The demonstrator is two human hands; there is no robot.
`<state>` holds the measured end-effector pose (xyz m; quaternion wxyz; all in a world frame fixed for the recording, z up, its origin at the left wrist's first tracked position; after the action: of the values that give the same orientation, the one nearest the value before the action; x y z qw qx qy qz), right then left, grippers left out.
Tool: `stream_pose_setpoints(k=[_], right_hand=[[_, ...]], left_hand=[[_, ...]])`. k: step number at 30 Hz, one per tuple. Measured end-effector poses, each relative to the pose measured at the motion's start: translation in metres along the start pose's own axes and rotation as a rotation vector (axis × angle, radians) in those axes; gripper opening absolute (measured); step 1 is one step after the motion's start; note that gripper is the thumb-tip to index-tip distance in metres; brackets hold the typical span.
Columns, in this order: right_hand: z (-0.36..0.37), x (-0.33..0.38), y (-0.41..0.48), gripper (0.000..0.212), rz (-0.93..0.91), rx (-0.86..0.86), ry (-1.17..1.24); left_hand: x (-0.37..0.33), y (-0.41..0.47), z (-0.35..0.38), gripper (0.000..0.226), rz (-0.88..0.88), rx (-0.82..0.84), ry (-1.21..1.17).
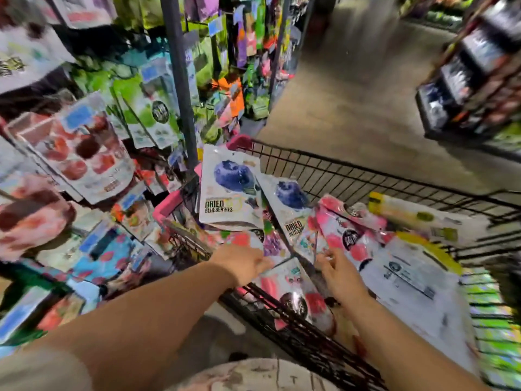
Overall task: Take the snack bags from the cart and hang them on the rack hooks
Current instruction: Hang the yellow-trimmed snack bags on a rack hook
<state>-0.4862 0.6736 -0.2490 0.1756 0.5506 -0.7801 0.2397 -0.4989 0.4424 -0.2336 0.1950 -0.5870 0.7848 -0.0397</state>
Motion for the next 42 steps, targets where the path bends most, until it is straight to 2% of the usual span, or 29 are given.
stream_pose_setpoints(k=[5, 8, 11, 13, 15, 17, 20, 24, 28, 30, 32, 36, 39, 42], right_hand=[[-0.01, -0.025, -0.005, 0.033, 0.103, -0.1, 0.068], [-0.034, -0.032, -0.006, 0.03, 0.146, -0.274, 0.122], [-0.062, -0.05, -0.007, 0.031, 0.193, -0.437, 0.047], [-0.077, -0.072, -0.007, 0.045, 0.244, -0.471, -0.159], [-0.086, -0.096, -0.01, 0.066, 0.345, -0.384, -0.378], [-0.091, -0.116, -0.015, 0.085, 0.442, -0.288, -0.405], [-0.096, -0.131, -0.017, 0.092, 0.57, -0.288, -0.246], [-0.102, -0.137, -0.008, 0.074, 0.546, -0.444, -0.001], [-0.103, -0.135, -0.005, 0.046, 0.572, -0.43, 0.379], [-0.104, -0.131, -0.005, 0.037, 0.513, -0.392, 0.47], [-0.105, -0.13, -0.002, 0.04, 0.373, -0.33, 0.301], [-0.111, -0.134, 0.011, 0.056, 0.094, -0.197, -0.232], [-0.106, -0.131, 0.02, 0.074, 0.024, -0.075, -0.303], [-0.095, -0.121, 0.033, 0.078, -0.033, 0.007, -0.383]], left_hand=[[-0.006, 0.007, 0.007, 0.053, 0.016, 0.087, -0.02], [-0.024, 0.006, 0.012, 0.051, 0.082, 0.112, -0.019], [-0.043, 0.002, 0.02, 0.05, 0.125, 0.109, -0.035], [-0.047, 0.002, 0.021, 0.051, 0.145, 0.097, -0.049], [-0.046, 0.002, 0.021, 0.046, 0.143, 0.109, -0.085], [-0.045, 0.004, 0.023, 0.041, 0.145, 0.113, -0.105], [-0.044, 0.006, 0.024, 0.042, 0.142, 0.122, -0.129], [-0.045, 0.007, 0.025, 0.053, 0.147, 0.126, -0.14], [-0.043, 0.01, 0.03, 0.054, 0.138, 0.118, -0.139], [-0.042, 0.011, 0.031, 0.051, 0.135, 0.109, -0.153], [-0.042, 0.01, 0.032, 0.044, 0.133, 0.103, -0.172], [-0.042, 0.01, 0.03, 0.04, 0.142, 0.098, -0.171], [-0.042, 0.011, 0.028, 0.041, 0.142, 0.094, -0.157], [-0.041, 0.013, 0.03, 0.044, 0.111, 0.11, -0.166]])
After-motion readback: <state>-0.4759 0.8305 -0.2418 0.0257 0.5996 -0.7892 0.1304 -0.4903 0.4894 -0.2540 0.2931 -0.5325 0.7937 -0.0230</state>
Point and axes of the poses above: each hand's wrist, its own y-axis towards the middle knuckle, its own z-axis out of the palm, x = y × z, the point moved 2 cm from there along y, towards the middle knuckle, and after that the axes turned 12 degrees about -x, right-handed, at the moved point
